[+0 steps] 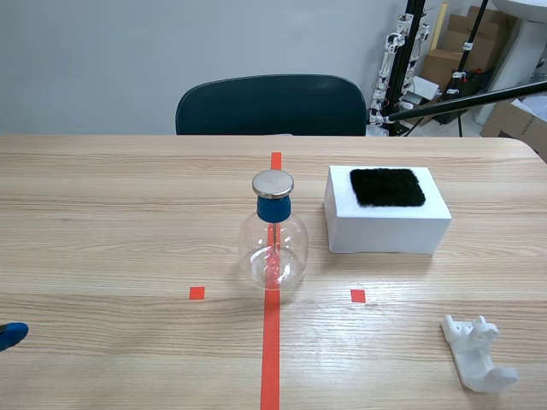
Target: Do the electroscope experiment. rub the rod on the fur
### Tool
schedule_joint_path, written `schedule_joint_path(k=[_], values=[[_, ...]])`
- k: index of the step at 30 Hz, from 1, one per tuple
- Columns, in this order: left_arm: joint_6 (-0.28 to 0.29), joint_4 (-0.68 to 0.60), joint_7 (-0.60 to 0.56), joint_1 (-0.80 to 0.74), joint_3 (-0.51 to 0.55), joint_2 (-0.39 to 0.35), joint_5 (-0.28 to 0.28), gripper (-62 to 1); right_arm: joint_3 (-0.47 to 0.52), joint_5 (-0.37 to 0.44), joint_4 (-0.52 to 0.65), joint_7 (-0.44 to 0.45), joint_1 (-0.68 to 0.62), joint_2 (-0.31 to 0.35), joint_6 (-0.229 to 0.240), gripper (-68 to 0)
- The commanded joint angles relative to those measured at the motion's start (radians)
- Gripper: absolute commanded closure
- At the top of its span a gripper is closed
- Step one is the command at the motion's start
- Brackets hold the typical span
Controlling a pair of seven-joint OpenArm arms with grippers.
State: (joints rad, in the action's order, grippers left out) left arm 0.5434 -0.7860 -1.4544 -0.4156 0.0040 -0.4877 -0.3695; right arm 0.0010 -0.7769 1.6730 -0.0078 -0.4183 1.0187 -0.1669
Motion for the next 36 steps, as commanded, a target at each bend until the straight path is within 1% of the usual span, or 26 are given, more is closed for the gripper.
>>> schedule_joint_path(k=[1, 4, 6, 9, 14, 16, 18, 19, 23, 28, 32, 36], values=[[0.002, -0.007, -0.015, 0.003, 0.005, -0.003, 0.010, -62.3, -0.049, -0.006, 0.013, -0.028, 0.058, 0.045, -0.018, 0.0], [0.002, -0.007, -0.015, 0.003, 0.005, -0.003, 0.010, -62.3, -0.164, -0.033, -0.002, -0.106, 0.145, 0.093, -0.018, 0.0], [0.002, -0.007, -0.015, 0.003, 0.005, -0.003, 0.010, -62.3, -0.249, -0.062, -0.010, -0.163, 0.212, 0.105, -0.018, 0.0], [0.002, -0.007, -0.015, 0.003, 0.005, -0.003, 0.010, -62.3, -0.364, -0.103, -0.023, -0.230, 0.305, 0.106, -0.018, 0.0], [0.002, -0.007, -0.015, 0.003, 0.005, -0.003, 0.010, -62.3, -0.523, -0.209, -0.071, -0.310, 0.430, 0.099, -0.017, 0.0], [0.002, -0.007, -0.015, 0.003, 0.005, -0.003, 0.010, -62.3, -0.572, -0.245, -0.095, -0.330, 0.467, 0.089, 0.002, 0.0], [0.002, -0.007, -0.015, 0.003, 0.005, -0.003, 0.010, -62.3, -0.615, -0.275, -0.120, -0.351, 0.498, 0.079, 0.031, 0.0], [0.002, -0.007, -0.015, 0.003, 0.005, -0.003, 0.010, -62.3, -0.634, -0.287, -0.132, -0.358, 0.511, 0.074, 0.036, 0.0], [0.002, -0.007, -0.015, 0.003, 0.005, -0.003, 0.010, -62.3, -0.702, -0.320, -0.183, -0.386, 0.561, 0.052, 0.038, 0.0], [0.002, -0.007, -0.015, 0.003, 0.005, -0.003, 0.010, -62.3, -0.777, -0.325, -0.235, -0.397, 0.621, 0.050, 0.038, 0.0], [0.002, -0.007, -0.015, 0.003, 0.005, -0.003, 0.010, -62.3, -0.813, -0.342, -0.277, -0.398, 0.651, 0.033, 0.039, 0.0], [0.002, -0.007, -0.015, 0.003, 0.005, -0.003, 0.010, -62.3, -0.816, -0.340, -0.298, -0.397, 0.651, 0.014, 0.042, 0.0]])
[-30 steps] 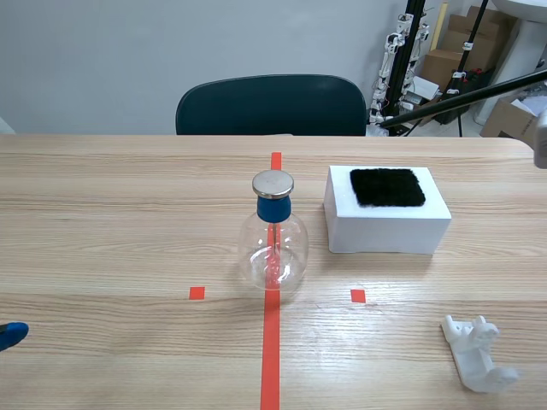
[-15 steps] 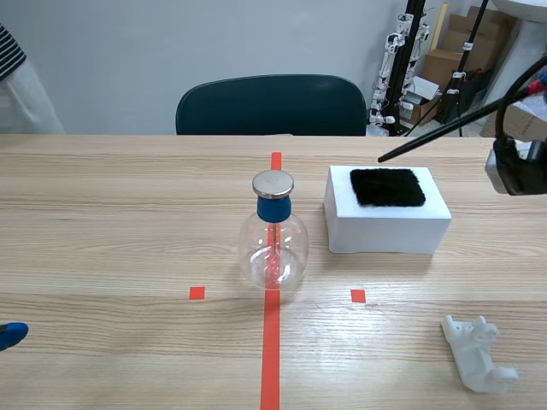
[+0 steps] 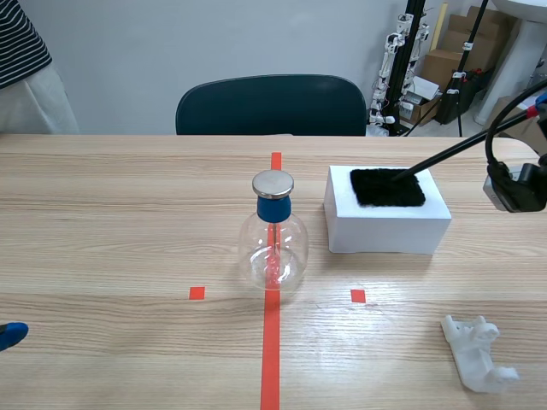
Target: Do the electroscope experiment. rub the rod on the fur
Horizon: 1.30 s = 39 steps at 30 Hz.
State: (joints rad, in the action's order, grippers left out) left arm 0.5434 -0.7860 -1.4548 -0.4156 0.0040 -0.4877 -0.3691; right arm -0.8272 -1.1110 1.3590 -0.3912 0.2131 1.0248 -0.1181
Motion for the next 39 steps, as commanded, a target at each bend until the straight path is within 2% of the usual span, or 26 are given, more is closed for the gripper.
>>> schedule_joint_path(k=[1, 3, 6, 9, 11, 13, 18, 21, 24, 27, 30, 34, 36, 39], values=[[0.002, -0.007, -0.014, 0.003, 0.005, -0.003, 0.010, -62.3, 0.012, -0.004, 0.015, -0.014, 0.020, 0.007, -0.007, 0.0], [0.002, -0.007, -0.014, 0.003, 0.005, -0.003, 0.010, -62.3, 0.012, -0.008, 0.015, -0.013, 0.020, 0.005, -0.007, 0.0], [0.002, -0.007, -0.014, 0.003, 0.005, -0.003, 0.010, -62.3, 0.012, -0.066, 0.015, 0.005, 0.022, 0.006, -0.008, 0.0], [0.002, -0.007, -0.014, 0.003, 0.005, -0.003, 0.010, -62.3, 0.012, -0.105, 0.019, 0.060, 0.022, 0.005, -0.008, 0.0], [0.002, -0.007, -0.014, 0.003, 0.005, -0.003, 0.010, -62.3, 0.012, -0.096, 0.023, 0.103, 0.022, 0.002, -0.008, 0.0], [0.002, -0.007, -0.014, 0.003, 0.005, -0.003, 0.010, -62.3, 0.012, -0.075, 0.023, 0.097, 0.020, 0.000, -0.008, 0.0], [0.002, -0.007, -0.014, 0.003, 0.005, -0.003, 0.010, -62.3, 0.012, -0.006, 0.023, 0.005, 0.020, 0.005, -0.008, 0.0], [0.002, -0.007, -0.014, 0.003, 0.005, -0.003, 0.010, -62.3, 0.012, -0.017, 0.023, 0.015, 0.020, 0.008, -0.008, 0.0], [0.002, -0.007, -0.014, 0.003, 0.005, -0.003, 0.010, -62.3, 0.012, -0.065, 0.023, 0.101, 0.020, 0.007, -0.008, 0.0], [0.002, -0.007, -0.014, 0.003, 0.005, -0.003, 0.010, -62.3, 0.012, -0.079, 0.025, 0.172, 0.019, -0.003, -0.008, 0.0], [0.002, -0.007, -0.014, 0.003, 0.005, -0.003, 0.010, -62.3, 0.012, -0.058, 0.025, 0.165, 0.019, -0.002, -0.008, 0.0], [0.002, -0.007, -0.014, 0.003, 0.005, -0.003, 0.010, -62.3, 0.012, -0.021, 0.025, 0.077, 0.019, 0.021, -0.008, 0.0], [0.002, -0.007, -0.014, 0.003, 0.005, -0.003, 0.010, -62.3, 0.012, -0.018, 0.025, 0.079, 0.019, 0.042, -0.008, 0.0], [0.002, -0.007, -0.014, 0.003, 0.005, -0.003, 0.010, -62.3, 0.012, -0.031, 0.025, 0.128, 0.019, 0.066, -0.008, 0.0]])
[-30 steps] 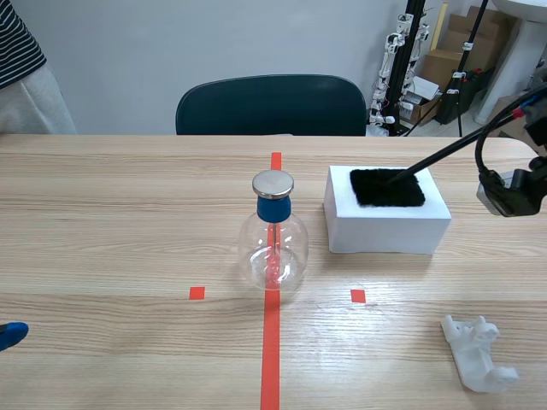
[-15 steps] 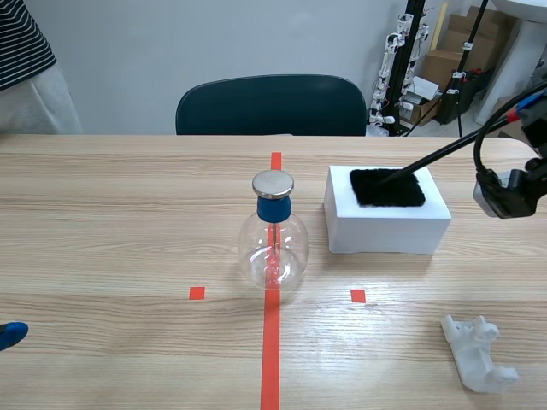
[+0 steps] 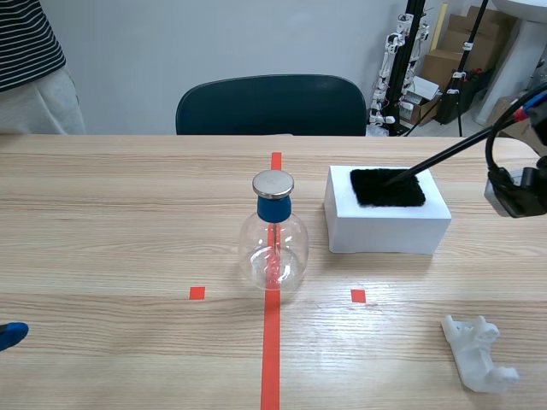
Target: Do the electroscope experiment. rub the rod on the fur
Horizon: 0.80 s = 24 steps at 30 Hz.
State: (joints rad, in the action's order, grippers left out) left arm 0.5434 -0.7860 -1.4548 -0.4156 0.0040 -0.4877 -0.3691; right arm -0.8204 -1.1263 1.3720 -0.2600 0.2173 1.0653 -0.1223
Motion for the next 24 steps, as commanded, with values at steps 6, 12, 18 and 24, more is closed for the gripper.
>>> schedule_joint_path(k=[6, 12, 18, 24], values=[[0.002, -0.007, -0.014, 0.003, 0.005, -0.003, 0.010, -62.3, 0.005, -0.049, 0.012, 0.020, 0.015, -0.025, -0.004, 0.0], [0.002, -0.007, -0.014, 0.003, 0.005, -0.003, 0.010, -62.3, 0.005, -0.015, 0.011, -0.071, -0.005, -0.006, -0.003, 0.0], [0.002, -0.007, -0.014, 0.003, 0.005, -0.003, 0.010, -62.3, 0.005, 0.006, 0.010, -0.077, -0.006, 0.037, -0.003, 0.0], [0.002, -0.007, -0.014, 0.003, 0.005, -0.003, 0.010, -62.3, 0.005, -0.056, 0.010, -0.079, -0.007, -0.047, -0.003, 0.0]])
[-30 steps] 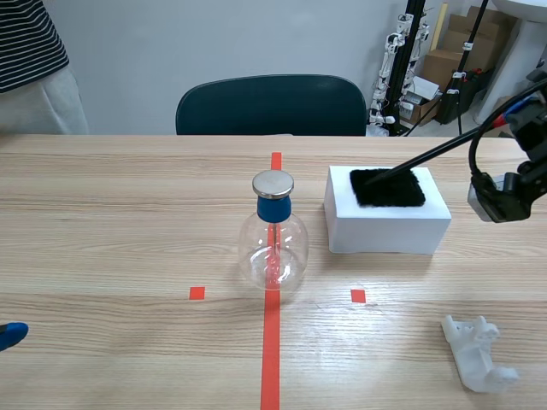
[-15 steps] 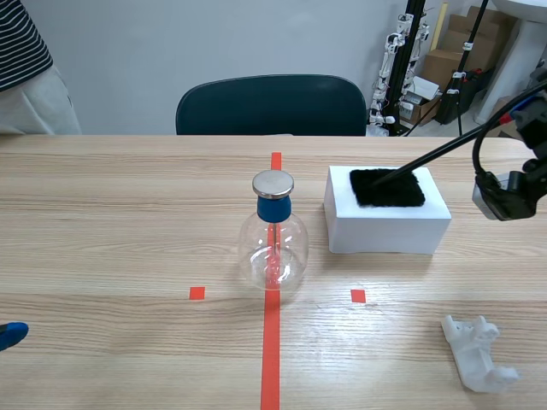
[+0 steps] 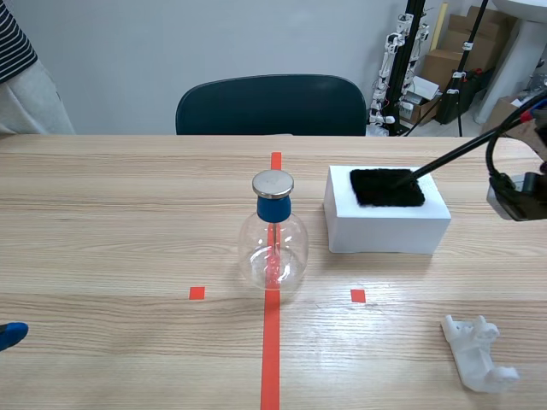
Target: Do the electroscope experiment. rub the rod on the fur
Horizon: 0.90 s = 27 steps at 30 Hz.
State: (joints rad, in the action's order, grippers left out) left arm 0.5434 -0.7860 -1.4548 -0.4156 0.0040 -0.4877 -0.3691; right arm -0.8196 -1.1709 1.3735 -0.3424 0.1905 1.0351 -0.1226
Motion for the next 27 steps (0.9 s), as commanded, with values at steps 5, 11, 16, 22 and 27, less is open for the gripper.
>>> schedule_joint_path(k=[5, 11, 16, 22, 27], values=[[0.002, -0.007, -0.014, 0.003, 0.005, -0.003, 0.010, -62.3, 0.005, 0.013, 0.008, -0.026, 0.020, -0.010, -0.003, 0.0], [0.002, -0.007, -0.014, 0.003, 0.005, -0.003, 0.010, -62.3, 0.005, 0.049, 0.008, -0.033, 0.020, 0.051, -0.003, 0.0], [0.002, -0.007, -0.014, 0.003, 0.005, -0.003, 0.010, -62.3, 0.005, -0.019, 0.008, -0.005, 0.020, 0.004, -0.003, 0.0], [0.002, -0.007, -0.014, 0.003, 0.005, -0.003, 0.010, -62.3, 0.005, -0.003, 0.008, -0.027, 0.020, -0.019, -0.003, 0.0], [0.002, -0.007, -0.014, 0.003, 0.005, -0.003, 0.010, -62.3, 0.005, 0.050, 0.000, -0.066, 0.020, 0.024, -0.003, 0.0]])
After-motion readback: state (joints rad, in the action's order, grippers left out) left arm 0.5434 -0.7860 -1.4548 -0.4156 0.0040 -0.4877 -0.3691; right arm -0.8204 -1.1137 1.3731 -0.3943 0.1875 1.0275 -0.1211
